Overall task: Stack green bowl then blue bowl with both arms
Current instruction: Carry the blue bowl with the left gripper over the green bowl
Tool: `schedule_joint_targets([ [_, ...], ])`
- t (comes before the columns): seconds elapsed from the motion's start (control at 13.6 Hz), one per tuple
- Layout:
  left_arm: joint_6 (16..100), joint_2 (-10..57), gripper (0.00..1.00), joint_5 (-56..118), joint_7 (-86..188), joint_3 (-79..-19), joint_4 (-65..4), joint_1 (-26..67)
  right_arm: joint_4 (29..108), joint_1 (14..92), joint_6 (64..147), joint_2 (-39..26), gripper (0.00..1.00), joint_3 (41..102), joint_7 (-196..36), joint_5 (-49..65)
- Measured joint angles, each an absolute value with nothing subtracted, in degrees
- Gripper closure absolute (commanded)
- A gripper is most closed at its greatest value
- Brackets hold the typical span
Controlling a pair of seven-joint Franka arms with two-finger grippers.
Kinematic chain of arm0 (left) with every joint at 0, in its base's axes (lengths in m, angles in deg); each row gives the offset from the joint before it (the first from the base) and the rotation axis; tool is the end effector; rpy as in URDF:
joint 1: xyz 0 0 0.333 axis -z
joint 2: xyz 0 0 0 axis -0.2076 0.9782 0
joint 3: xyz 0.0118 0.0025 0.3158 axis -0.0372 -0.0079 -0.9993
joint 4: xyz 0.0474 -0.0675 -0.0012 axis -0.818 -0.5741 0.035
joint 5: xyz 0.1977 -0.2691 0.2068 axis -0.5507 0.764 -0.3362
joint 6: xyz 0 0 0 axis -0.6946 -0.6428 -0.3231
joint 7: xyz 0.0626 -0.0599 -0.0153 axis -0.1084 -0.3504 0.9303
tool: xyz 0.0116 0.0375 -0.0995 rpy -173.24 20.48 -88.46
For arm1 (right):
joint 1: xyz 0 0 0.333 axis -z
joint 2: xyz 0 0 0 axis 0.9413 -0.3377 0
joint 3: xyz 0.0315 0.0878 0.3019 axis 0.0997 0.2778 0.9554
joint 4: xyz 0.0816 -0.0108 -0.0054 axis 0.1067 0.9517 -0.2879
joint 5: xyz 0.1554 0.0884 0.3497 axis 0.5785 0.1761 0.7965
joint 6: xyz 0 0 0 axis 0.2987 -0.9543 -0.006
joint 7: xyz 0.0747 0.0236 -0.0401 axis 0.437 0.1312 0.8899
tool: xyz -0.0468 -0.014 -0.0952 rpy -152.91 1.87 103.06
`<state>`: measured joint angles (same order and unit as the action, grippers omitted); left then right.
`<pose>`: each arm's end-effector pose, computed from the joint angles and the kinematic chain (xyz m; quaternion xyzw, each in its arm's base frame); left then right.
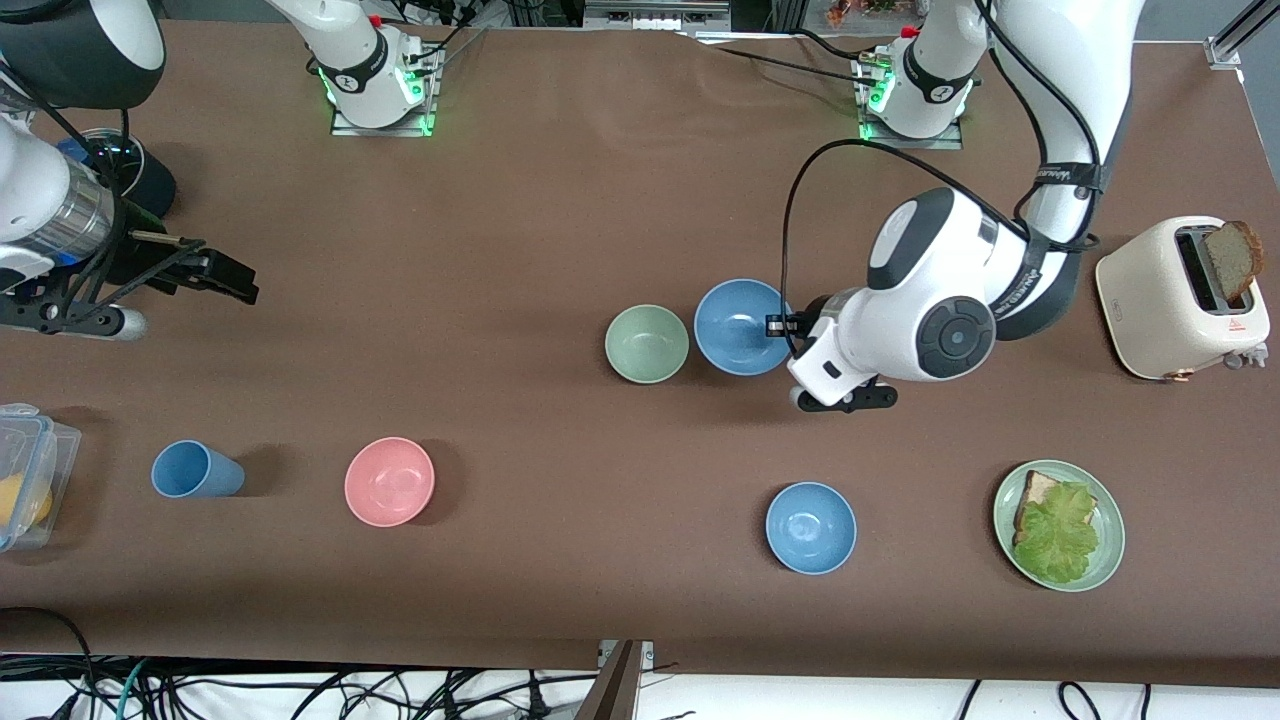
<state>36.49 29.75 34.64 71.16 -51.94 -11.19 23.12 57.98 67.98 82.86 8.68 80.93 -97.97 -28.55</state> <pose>0.6109 -0.2887 0.3728 0.9734 0.0407 -0.2052 0.0937 0.5974 0.0608 0.5615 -0.9977 0.0602 0.0302 0.0038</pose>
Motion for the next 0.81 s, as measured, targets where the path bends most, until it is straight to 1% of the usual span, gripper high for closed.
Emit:
schedule_joint_targets([
  [0.51,41.6,32.2,1.00,34.6,72.5,-52.0,-11.2,26.7,58.0,68.0,83.0,8.7,0.00,80.9,-98.0,-28.5],
  [0.81,48.4,34.7,1.00,34.6,75.1,-52.0,-11.3,30.2,58.0,68.0,83.2,8.7,0.00,80.9,-98.0,-28.5],
])
